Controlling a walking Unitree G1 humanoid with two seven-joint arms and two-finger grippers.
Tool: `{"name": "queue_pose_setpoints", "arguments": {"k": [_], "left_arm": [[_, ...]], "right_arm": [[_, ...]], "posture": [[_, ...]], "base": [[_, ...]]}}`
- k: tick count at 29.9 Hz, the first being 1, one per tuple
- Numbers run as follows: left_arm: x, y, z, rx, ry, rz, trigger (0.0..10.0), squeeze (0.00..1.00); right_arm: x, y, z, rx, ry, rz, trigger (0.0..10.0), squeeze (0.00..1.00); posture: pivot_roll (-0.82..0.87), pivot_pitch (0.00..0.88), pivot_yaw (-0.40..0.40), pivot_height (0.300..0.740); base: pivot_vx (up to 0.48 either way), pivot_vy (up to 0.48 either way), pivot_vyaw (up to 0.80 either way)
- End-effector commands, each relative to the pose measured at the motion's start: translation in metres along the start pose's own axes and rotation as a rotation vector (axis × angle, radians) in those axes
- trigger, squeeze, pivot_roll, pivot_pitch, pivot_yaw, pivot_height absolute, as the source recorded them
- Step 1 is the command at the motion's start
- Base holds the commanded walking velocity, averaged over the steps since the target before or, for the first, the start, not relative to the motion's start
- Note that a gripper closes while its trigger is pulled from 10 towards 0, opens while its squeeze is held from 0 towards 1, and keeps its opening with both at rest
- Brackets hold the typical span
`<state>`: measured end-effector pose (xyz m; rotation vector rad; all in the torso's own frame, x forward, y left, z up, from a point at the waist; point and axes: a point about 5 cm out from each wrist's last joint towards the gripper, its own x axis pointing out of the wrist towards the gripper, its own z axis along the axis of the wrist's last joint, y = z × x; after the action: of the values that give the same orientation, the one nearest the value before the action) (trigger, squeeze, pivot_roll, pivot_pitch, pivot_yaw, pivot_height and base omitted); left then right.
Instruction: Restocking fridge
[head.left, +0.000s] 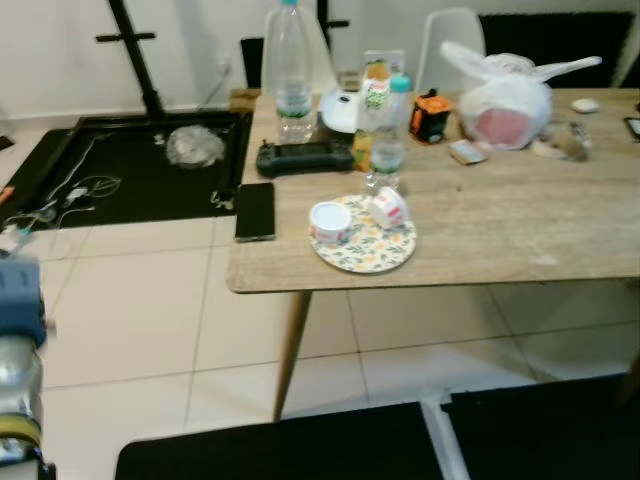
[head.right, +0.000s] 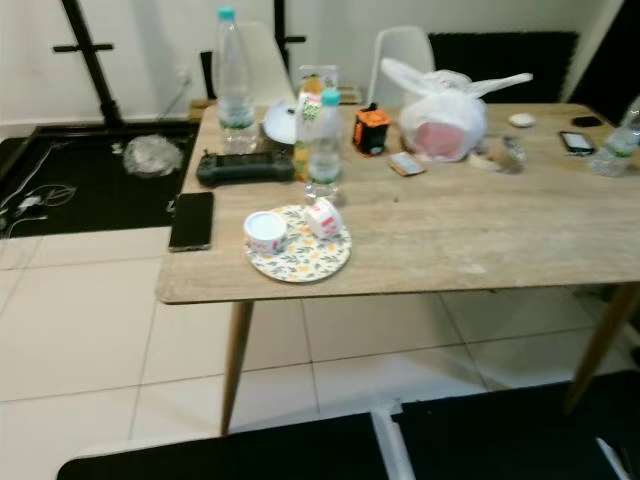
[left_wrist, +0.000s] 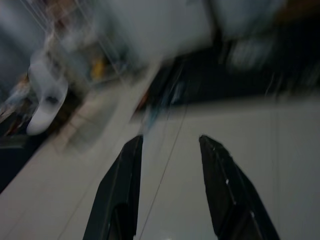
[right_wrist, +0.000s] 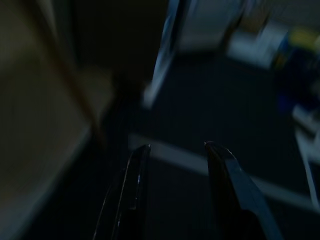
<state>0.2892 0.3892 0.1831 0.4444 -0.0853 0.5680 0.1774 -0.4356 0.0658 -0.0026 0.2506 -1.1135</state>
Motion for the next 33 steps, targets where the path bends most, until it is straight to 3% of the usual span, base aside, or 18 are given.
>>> {"name": "queue_pose_setpoints", "arguments": {"k": [1,3,4,6,8,10,13,15,17,19,20,22,23,25,27,30,31,33], "left_arm": [[0.01,-0.007,0.034,-0.045,-0.107,-0.027,10.0,0.03],[0.016,-0.027,0.084,-0.124,-0.247,-0.093,10.0,0.03],[0.017,-0.034,0.097,-0.144,-0.282,-0.118,10.0,0.03],[0.014,-0.055,0.137,-0.148,-0.404,-0.218,10.0,0.03],[0.008,-0.072,0.163,-0.133,-0.491,-0.308,10.0,0.03],[0.004,-0.089,0.168,-0.15,-0.477,-0.394,10.0,0.03],[0.003,-0.095,0.168,-0.153,-0.464,-0.419,10.0,0.03],[-0.01,-0.124,0.153,-0.042,-0.434,-0.483,10.0,0.03],[-0.041,-0.16,0.138,-0.115,-0.382,-0.59,10.0,0.03],[-0.057,-0.174,0.135,-0.173,-0.352,-0.645,10.0,0.03],[-0.057,-0.174,0.135,-0.173,-0.352,-0.645,10.0,0.03],[-0.075,-0.194,0.131,-0.132,-0.339,-0.756,10.0,0.02],[-0.075,-0.194,0.131,-0.132,-0.339,-0.756,10.0,0.02],[-0.091,-0.221,0.13,-0.121,-0.348,-0.895,10.0,0.02],[-0.094,-0.227,0.13,-0.126,-0.349,-0.928,10.0,0.02],[-0.092,-0.259,0.141,-0.108,-0.345,-1.012,10.0,0.02],[-0.092,-0.259,0.141,-0.108,-0.345,-1.012,10.0,0.02],[-0.092,-0.271,0.146,-0.038,-0.355,-1.044,10.0,0.02]], "right_arm": [[0.004,0.028,0.042,-0.005,-0.175,0.114,10.0,0.0],[-0.004,0.068,0.101,0.025,-0.411,0.257,10.0,0.0],[-0.01,0.08,0.118,0.059,-0.477,0.299,10.0,0.0],[-0.037,0.122,0.155,0.063,-0.603,0.477,10.0,0.0],[-0.062,0.156,0.165,0.031,-0.626,0.66,10.0,0.0],[-0.081,0.182,0.152,-0.035,-0.577,0.794,10.0,0.0],[-0.086,0.188,0.147,-0.058,-0.561,0.822,10.0,0.0],[-0.102,0.21,0.114,-0.113,-0.452,0.898,10.0,0.0],[-0.126,0.229,0.087,-0.12,-0.381,1.0,10.0,0.0],[-0.137,0.234,0.081,-0.11,-0.365,1.045,10.0,0.0],[-0.137,0.234,0.081,-0.11,-0.365,1.045,10.0,0.0],[-0.151,0.241,0.077,-0.098,-0.346,1.079,10.0,0.0],[-0.151,0.241,0.077,-0.098,-0.346,1.079,10.0,0.0],[-0.167,0.25,0.069,-0.089,-0.316,1.126,10.0,0.0],[-0.171,0.252,0.067,-0.088,-0.305,1.139,10.0,0.0],[-0.18,0.261,0.06,-0.114,-0.3,1.17,10.0,0.0],[-0.18,0.261,0.06,-0.114,-0.3,1.17,10.0,0.0],[-0.18,0.264,0.059,-0.111,-0.29,1.147,10.0,0.0]], "posture": [[0.05,0.02,-0.031,0.74],[0.04,0.015,-0.024,0.74],[0.04,0.012,-0.025,0.74],[0.04,0.009,-0.038,0.74],[0.03,0.009,-0.044,0.74],[0.03,0.018,-0.056,0.74],[0.03,0.018,-0.056,0.74],[0.03,0.048,-0.086,0.74],[0.01,0.056,-0.086,0.74],[0.01,0.056,-0.086,0.74],[0.01,0.056,-0.086,0.74],[0.01,0.053,-0.063,0.74],[0.01,0.053,-0.063,0.74],[0.02,0.047,-0.068,0.74],[0.02,0.047,-0.068,0.74],[0.05,0.035,-0.039,0.74],[0.05,0.035,-0.039,0.74],[0.06,0.033,-0.022,0.74]], "base": [[0.0,0.0,0.0],[0.0,0.0,0.0],[0.0,0.0,0.0],[0.0,0.0,0.0],[0.0,0.0,0.0],[0.0,0.0,0.0],[0.0,0.0,0.0],[0.0,0.0,0.0],[0.0,0.0,0.0],[0.0,0.0,0.0],[0.0,0.0,0.0],[0.0,0.0,0.0],[0.0,0.0,0.0],[0.0,0.0,0.0],[0.0,0.0,0.0],[0.0,0.0,0.0],[0.0,0.0,0.0],[0.0,0.0,0.0]]}}
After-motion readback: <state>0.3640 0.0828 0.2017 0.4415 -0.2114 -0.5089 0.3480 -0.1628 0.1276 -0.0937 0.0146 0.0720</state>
